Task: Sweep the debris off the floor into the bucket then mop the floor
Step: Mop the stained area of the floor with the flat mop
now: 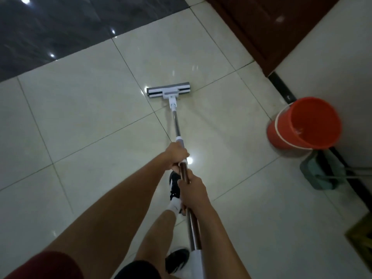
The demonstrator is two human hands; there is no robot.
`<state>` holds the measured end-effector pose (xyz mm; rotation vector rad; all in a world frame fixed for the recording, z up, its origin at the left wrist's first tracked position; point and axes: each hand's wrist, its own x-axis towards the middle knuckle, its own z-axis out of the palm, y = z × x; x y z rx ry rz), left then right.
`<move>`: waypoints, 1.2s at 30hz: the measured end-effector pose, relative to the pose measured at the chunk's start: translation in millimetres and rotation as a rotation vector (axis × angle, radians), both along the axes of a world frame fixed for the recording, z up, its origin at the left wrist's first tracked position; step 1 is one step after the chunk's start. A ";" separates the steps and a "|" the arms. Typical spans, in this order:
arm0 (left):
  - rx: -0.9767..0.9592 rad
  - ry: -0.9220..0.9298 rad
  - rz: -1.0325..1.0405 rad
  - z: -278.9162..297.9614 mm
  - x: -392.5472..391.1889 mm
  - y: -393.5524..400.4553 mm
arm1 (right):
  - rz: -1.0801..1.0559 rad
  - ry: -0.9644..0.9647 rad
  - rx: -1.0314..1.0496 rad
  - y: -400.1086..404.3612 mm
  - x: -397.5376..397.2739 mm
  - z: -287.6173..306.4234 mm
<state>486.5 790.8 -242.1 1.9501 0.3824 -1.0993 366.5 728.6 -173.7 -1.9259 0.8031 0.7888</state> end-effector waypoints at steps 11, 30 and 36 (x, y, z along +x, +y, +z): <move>0.043 0.072 -0.044 18.0 -166.8 -17.1 | -0.226 -0.099 0.186 -4.7 -178.8 46.6; -0.035 0.004 -0.131 -20.0 184.1 -26.9 | -0.377 -0.078 0.121 3.2 172.2 -6.6; -0.013 -0.070 -0.150 -38.8 300.1 -43.2 | -0.482 -0.063 0.148 -9.4 290.6 -26.7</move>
